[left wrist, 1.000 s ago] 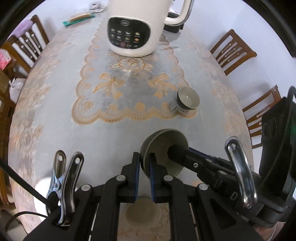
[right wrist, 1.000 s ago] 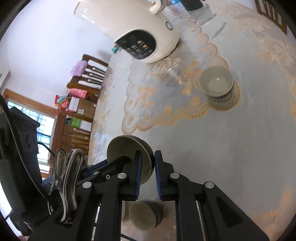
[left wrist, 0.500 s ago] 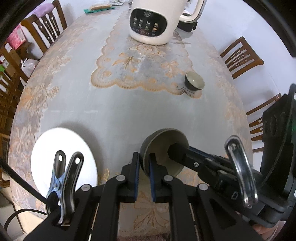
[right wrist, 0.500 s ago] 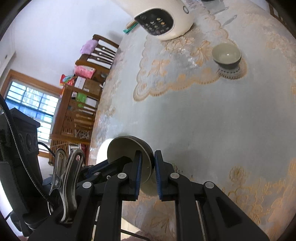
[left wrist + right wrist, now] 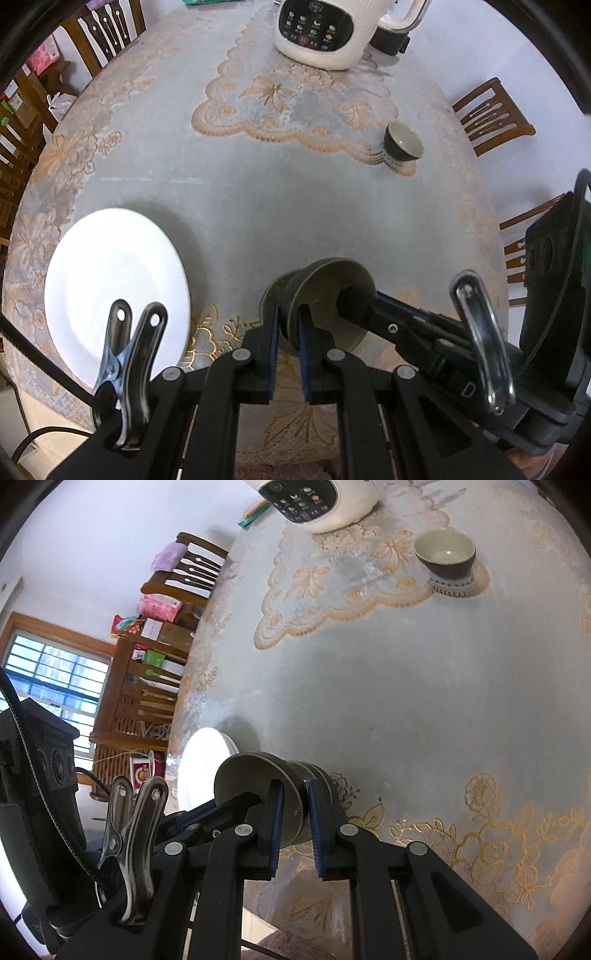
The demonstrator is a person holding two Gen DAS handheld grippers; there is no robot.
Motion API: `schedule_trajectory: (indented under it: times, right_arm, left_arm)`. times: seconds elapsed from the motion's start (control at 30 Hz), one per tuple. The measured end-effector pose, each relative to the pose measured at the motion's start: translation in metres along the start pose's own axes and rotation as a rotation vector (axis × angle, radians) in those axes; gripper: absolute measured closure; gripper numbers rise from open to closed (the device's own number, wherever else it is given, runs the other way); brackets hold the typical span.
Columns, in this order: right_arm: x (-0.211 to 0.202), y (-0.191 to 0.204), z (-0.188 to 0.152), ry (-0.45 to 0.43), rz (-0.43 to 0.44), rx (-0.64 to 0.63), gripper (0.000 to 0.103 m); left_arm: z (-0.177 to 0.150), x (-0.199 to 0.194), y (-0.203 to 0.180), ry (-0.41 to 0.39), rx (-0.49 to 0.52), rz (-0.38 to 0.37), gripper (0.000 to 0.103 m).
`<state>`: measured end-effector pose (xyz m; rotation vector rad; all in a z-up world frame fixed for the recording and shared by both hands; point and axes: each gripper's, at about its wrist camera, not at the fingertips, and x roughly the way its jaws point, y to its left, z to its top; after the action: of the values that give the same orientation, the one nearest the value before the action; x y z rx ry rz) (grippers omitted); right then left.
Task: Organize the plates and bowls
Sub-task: 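Lower the bowl into the bowl stack and open the left gripper, then move the left gripper to the last grey-green bowl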
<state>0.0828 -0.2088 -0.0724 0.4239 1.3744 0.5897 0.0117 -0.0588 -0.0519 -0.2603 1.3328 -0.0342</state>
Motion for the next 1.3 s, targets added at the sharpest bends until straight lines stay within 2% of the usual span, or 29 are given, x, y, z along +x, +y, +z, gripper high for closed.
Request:
schedule_trajectory:
  times: [0.17,0.4,0.53,0.8,1.1,1.23,1.3]
  right_arm:
    - [0.003,0.000,-0.001,0.003,-0.032,-0.018,0.087]
    - [0.006,-0.001,0.000,0.004,-0.029,-0.012,0.087]
    - [0.004,-0.003,0.000,0.004,-0.023,-0.002,0.087]
    - [-0.004,-0.004,0.001,-0.019,-0.002,0.000,0.086]
    - [-0.019,0.001,0.001,-0.059,0.011,0.001,0.086]
    - [-0.027,0.001,0.001,-0.099,-0.025,0.018,0.078]
    - [-0.032,-0.003,0.000,-0.118,-0.025,0.052,0.078]
  left_arm:
    - [-0.001,0.008,0.003,0.018,-0.016,-0.003,0.095]
    - [0.002,0.009,0.001,0.012,-0.005,0.012,0.095]
    - [0.001,0.007,0.000,0.011,-0.002,0.024,0.090]
    - [0.002,-0.006,0.002,-0.024,0.003,0.040,0.089]
    - [0.009,-0.021,-0.004,-0.047,0.034,0.026,0.088]
    - [0.016,-0.025,-0.009,-0.051,0.077,0.018,0.088]
    - [0.019,-0.029,-0.012,-0.055,0.101,0.015,0.088]
